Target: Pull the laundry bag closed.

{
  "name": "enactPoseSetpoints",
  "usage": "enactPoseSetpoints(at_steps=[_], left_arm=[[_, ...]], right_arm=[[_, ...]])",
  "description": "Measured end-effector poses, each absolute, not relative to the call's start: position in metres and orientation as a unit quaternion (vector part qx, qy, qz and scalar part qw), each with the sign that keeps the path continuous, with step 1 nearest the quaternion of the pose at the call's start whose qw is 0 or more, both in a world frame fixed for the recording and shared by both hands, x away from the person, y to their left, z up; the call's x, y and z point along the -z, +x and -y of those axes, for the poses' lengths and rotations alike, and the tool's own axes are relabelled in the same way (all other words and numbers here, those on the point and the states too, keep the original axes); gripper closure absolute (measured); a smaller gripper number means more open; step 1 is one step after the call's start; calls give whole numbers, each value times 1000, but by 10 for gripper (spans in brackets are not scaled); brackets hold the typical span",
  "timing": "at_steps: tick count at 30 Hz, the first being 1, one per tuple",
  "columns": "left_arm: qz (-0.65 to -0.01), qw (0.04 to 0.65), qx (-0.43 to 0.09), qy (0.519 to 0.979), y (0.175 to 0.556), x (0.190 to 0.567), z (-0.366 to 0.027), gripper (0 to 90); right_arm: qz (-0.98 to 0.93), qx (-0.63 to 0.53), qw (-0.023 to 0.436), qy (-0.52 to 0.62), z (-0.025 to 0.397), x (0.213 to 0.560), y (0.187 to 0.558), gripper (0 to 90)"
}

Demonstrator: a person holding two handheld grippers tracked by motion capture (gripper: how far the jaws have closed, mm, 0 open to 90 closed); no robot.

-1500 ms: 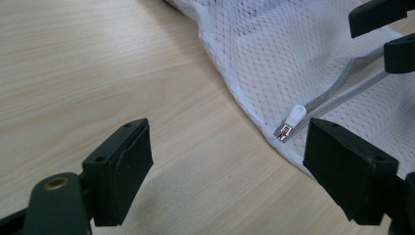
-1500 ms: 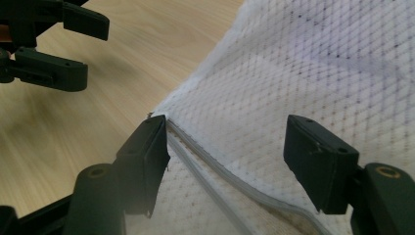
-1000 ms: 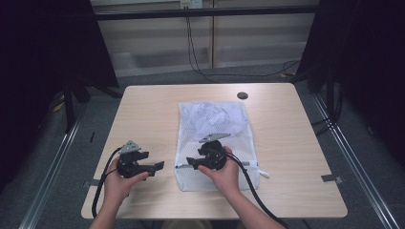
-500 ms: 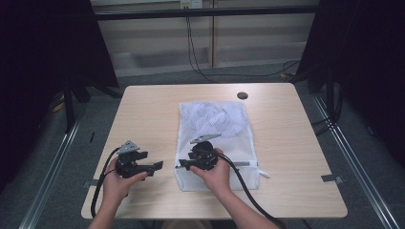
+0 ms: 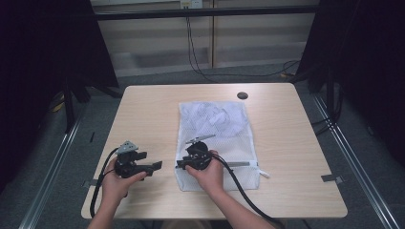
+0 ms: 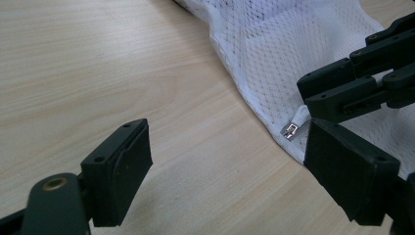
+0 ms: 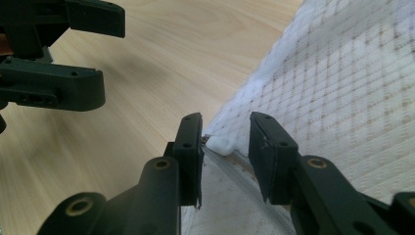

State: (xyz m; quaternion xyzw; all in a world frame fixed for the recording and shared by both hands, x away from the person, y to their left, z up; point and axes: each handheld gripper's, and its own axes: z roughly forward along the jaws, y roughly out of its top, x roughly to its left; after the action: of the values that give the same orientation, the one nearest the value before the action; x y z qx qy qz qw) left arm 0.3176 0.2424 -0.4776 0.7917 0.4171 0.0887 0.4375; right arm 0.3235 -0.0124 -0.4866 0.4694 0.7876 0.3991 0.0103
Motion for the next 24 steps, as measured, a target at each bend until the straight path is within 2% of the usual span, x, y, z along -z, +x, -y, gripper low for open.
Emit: enactPoseSetpoints(at_steps=[24], left_arm=[[-420,436,-78,792,318,479,-241,185]], right_arm=[[-786,-394,-17,477,0,493,326,801]])
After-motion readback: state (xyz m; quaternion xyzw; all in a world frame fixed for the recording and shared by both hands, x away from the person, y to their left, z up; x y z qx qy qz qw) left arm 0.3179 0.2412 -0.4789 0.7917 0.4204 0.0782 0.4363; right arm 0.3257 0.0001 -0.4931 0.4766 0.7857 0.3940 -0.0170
